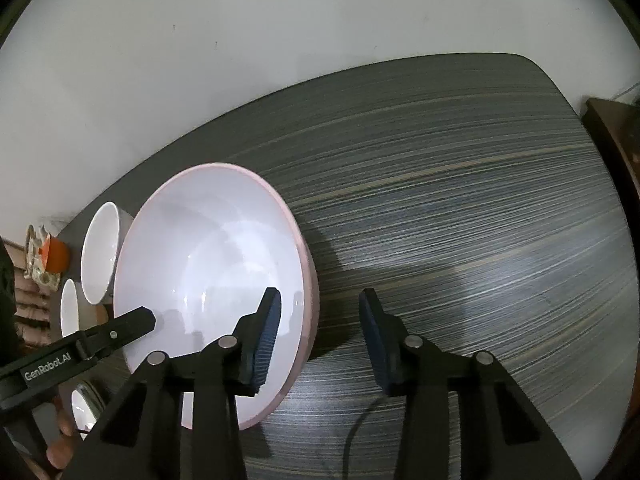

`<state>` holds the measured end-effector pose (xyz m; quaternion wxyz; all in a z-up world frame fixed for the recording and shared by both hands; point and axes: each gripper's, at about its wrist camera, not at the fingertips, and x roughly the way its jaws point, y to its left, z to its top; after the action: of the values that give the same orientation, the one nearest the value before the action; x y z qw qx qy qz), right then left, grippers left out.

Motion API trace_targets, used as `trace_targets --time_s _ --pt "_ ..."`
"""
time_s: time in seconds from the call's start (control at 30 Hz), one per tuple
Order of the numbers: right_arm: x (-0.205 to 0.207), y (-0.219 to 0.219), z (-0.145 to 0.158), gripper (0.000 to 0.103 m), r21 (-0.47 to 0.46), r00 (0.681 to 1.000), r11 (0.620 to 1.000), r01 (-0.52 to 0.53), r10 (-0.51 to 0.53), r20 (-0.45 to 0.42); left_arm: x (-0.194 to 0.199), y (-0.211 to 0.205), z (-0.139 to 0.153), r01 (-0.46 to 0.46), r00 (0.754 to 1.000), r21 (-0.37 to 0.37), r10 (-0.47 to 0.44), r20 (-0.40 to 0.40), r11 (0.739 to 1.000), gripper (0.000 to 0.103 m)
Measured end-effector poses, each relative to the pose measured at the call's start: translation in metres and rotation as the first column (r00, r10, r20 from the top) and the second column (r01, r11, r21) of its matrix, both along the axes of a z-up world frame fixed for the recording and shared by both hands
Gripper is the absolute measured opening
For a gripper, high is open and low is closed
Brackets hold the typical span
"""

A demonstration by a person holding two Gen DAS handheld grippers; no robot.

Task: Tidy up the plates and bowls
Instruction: 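Grasp the rim of the large pink bowl with both grippers, then lift and carry the pink bowl beside the plate stack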

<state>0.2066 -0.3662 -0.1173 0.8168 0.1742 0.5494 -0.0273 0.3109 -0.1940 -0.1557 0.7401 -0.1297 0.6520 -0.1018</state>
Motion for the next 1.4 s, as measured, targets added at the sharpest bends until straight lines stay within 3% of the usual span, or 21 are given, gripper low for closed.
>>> trace_targets --time_s 0.27,0.57,1.0,1.4 --pt "-0.005 0.013 0.0 0.014 -0.016 0.999 0.999 -0.032 0.032 -0.002 0.0 -0.009 0.002 0.044 0.999 -0.051 -0.043 0.024 0.998 0.012" --pt "-0.019 0.029 0.011 0.015 -0.025 1.0 0.999 -0.022 0.022 -0.01 -0.02 -0.003 0.009 0.05 0.998 -0.043 -0.048 0.034 0.998 0.012" --pt "-0.027 0.046 0.019 0.015 -0.015 0.999 0.999 -0.036 0.036 -0.009 -0.085 0.045 0.049 0.043 0.998 -0.012 -0.043 0.051 0.999 0.012" --pt "-0.088 0.103 0.035 0.017 0.005 0.997 0.997 -0.071 0.071 0.005 -0.154 0.093 0.065 0.003 0.999 -0.015 -0.002 0.052 1.0 0.012"
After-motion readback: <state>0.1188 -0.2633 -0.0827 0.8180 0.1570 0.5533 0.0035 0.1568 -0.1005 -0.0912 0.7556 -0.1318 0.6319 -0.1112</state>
